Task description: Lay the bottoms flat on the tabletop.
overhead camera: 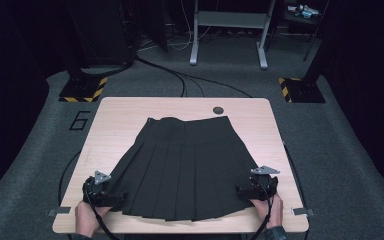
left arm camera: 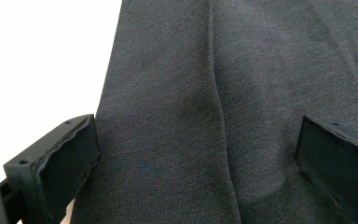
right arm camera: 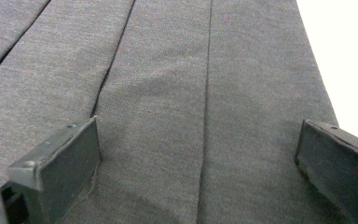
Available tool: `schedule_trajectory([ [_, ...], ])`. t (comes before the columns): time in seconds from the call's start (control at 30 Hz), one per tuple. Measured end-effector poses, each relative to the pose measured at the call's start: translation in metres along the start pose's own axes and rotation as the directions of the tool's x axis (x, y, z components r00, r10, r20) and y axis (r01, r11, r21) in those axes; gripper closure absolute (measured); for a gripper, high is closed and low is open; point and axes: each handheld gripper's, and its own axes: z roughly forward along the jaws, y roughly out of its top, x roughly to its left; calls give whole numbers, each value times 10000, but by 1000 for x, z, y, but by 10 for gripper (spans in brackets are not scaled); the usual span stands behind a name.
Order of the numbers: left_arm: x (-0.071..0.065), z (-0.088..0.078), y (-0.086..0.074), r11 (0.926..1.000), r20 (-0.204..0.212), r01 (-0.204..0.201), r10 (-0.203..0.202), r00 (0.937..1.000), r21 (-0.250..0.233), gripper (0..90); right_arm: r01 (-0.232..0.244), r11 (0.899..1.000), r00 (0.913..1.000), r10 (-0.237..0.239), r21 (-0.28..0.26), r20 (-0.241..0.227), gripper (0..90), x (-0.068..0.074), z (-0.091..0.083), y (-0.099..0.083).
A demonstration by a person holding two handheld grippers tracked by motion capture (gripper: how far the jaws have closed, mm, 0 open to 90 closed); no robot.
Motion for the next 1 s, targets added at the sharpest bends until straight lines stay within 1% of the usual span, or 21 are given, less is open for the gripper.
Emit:
schedule_trajectory([
  [0.03,1,1,1,10000,-18,-77,77,10000,54,0,11,10000,10000,-11,7,11,0,-1,2,2],
  [0.07,2,3,3,10000,-17,-21,21,10000,-51,0,14,10000,10000,-14,14,0,0,-2,3,4],
  [0.1,3,4,5,10000,-22,-96,96,10000,15,0,5,10000,10000,-5,-1,-5,0,-4,5,6],
  [0.17,5,8,9,10000,-9,-82,81,10000,-28,0,-13,10000,10000,13,24,9,0,-6,9,11],
  [0.23,8,12,14,9999,18,-118,117,9999,45,0,45,10000,10000,-45,-19,24,0,-9,14,16],
  [0.4,16,23,28,9998,30,-114,114,9999,181,0,-43,10000,10000,43,5,71,0,-13,24,28],
  [0.47,18,28,34,9997,25,-84,83,10000,214,0,-144,9998,9998,143,98,110,0,-16,29,34],
  [0.57,22,34,41,9995,-4,-100,100,10000,302,0,-100,9999,9999,99,121,120,0,-19,36,42],
  [0.6,24,35,44,9991,17,-110,110,9999,407,0,-113,9999,9999,112,124,118,0,-20,38,45],
  [0.67,26,39,49,9992,1,-89,89,10000,400,0,-219,9994,9997,216,273,121,0,-21,41,50],
  [0.7,27,41,51,9991,24,-84,83,10000,413,0,-133,9996,9998,130,236,150,0,-23,44,52],
  [0.77,29,44,56,9988,39,-100,98,9999,486,0,-163,9995,9997,159,257,168,0,-24,47,56],
  [0.8,30,46,57,9990,27,-71,69,10000,431,0,-112,9995,9998,108,308,149,0,-26,48,58],
  [0.87,31,48,59,9991,39,-67,66,10000,415,0,-177,9991,9997,171,396,161,0,-27,51,62],
  [0.9,31,48,60,9986,14,-89,88,10000,528,0,-159,9991,9997,152,395,183,0,-27,52,63],
  [0.93,31,49,61,9989,-29,-71,72,10000,462,0,-221,9988,9996,214,434,177,0,-27,53,64],
  [0.97,31,49,61,9990,-12,-67,67,10000,444,0,-135,9989,9997,127,443,191,0,-28,53,65],
  [1.0,31,49,61,9990,-12,-74,75,10000,441,0,-167,9985,9997,158,524,179,0,-27,53,66],
])
